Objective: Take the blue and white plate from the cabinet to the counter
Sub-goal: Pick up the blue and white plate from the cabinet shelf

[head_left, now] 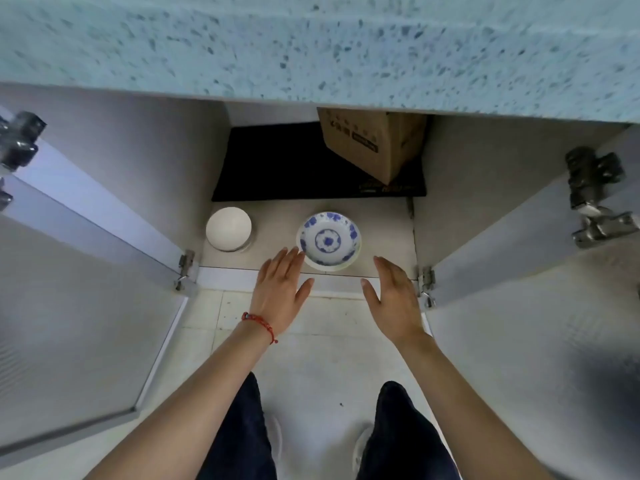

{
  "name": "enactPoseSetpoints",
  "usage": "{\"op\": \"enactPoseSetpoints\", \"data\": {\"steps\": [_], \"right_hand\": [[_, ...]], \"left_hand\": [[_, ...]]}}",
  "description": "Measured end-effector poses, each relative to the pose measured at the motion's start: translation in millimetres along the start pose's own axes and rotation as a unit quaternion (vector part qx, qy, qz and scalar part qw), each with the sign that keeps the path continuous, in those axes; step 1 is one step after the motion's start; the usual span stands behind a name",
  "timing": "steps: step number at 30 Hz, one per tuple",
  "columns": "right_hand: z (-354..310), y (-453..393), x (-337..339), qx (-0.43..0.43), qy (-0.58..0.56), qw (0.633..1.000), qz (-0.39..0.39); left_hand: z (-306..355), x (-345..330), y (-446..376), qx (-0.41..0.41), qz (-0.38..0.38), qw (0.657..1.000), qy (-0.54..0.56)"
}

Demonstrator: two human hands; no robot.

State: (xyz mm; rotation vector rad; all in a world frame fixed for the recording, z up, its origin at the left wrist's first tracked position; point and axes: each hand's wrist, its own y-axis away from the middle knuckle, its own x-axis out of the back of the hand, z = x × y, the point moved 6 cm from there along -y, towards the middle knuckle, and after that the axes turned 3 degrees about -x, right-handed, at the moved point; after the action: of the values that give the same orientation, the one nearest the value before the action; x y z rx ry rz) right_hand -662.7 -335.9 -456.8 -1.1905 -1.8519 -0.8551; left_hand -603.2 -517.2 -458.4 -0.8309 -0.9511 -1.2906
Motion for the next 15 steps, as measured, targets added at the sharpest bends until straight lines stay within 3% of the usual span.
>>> {"op": "enactPoseSetpoints", "data": {"steps": [5,15], "right_hand": [[37.1,-39.7,-40.9,0.01,-0.016,0.999,0.03],[91.7,-118.5,-141.1,0.035,-0.044,0.996,0.066]], "left_hand": [[-34.2,-43.8,-34.6,0.002,0.044,0.999,0.028],[-101.0,-150.5,-94.8,-0.017,0.057,0.998,0.031]]}}
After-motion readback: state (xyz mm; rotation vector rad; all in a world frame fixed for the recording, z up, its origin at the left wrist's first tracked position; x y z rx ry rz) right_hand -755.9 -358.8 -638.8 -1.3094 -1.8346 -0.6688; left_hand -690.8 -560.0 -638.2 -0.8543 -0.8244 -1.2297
